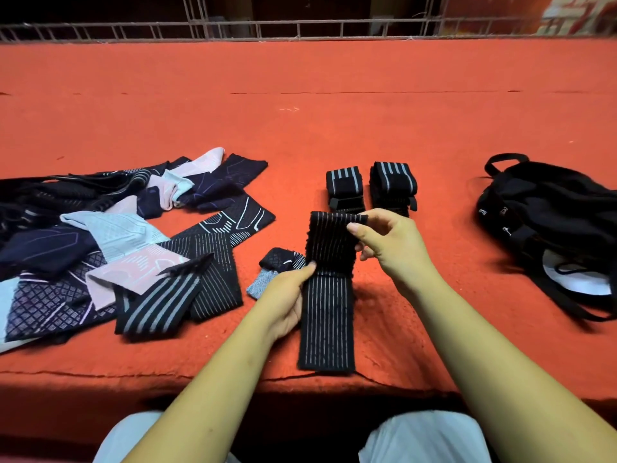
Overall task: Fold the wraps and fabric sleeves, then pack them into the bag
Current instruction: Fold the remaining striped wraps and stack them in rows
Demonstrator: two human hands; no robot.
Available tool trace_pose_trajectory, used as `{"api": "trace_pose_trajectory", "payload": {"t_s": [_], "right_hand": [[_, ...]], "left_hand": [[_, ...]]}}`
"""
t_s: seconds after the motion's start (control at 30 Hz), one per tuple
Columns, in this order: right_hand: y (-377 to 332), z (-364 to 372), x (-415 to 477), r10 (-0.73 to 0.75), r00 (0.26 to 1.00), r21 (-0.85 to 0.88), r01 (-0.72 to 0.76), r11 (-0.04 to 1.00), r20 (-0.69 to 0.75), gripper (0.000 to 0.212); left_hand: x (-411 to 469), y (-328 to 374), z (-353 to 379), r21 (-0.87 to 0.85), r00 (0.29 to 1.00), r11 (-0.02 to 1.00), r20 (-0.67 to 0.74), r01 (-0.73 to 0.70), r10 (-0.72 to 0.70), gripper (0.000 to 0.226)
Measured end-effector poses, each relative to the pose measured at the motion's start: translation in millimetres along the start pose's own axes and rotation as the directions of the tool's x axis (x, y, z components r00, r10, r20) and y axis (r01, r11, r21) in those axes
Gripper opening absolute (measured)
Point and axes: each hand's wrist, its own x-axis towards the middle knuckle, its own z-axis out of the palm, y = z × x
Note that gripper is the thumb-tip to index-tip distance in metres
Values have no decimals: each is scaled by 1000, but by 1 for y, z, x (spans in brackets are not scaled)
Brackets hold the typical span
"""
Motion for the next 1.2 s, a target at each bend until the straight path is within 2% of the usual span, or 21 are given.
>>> {"api": "trace_pose_trajectory", "payload": {"t_s": [0.1,0.17,0.27,0.4,0.5,0.67,0.73,0.83,0.9,1.03,1.2], "right_hand": [[9,1,-11,-18,1000,4,17,1000,22,7],[19,4,-21,-52,997,-38,54,998,54,20],[39,5,-34,-54,997,-127,61,990,61,40],[55,4,-48,75,995,-85,-69,994,70,30],[61,5,-56,104,991,-86,-97,992,79,29],[64,9,-61,142,986,-26,-140,990,90,24],[66,9,-62,174,981,50,-179,983,88,25],[64,10,-66,284,950,212,-305,928,127,23],[61,11,-67,316,938,269,-344,900,143,21],[62,13,-69,381,898,434,-441,786,221,25],[64,14,-69,409,888,355,-460,814,212,27]], "left_hand": [[6,10,7,-153,998,988,-42,35,-42,37],[6,17,10,-228,999,973,-35,33,-42,28],[4,25,12,-282,997,958,-38,51,-65,37],[10,27,11,-373,994,927,-77,41,-75,43],[14,24,9,-397,991,918,-117,10,-62,39],[18,19,10,-331,992,943,-122,-16,-26,63],[16,19,13,-275,994,961,-109,-16,-15,50],[19,18,15,-237,990,971,-142,-33,0,19],[21,17,14,-203,986,976,-165,-73,40,10],[21,19,13,-118,980,982,-157,-145,126,18],[22,22,16,-97,973,975,-135,-200,186,33]]}}
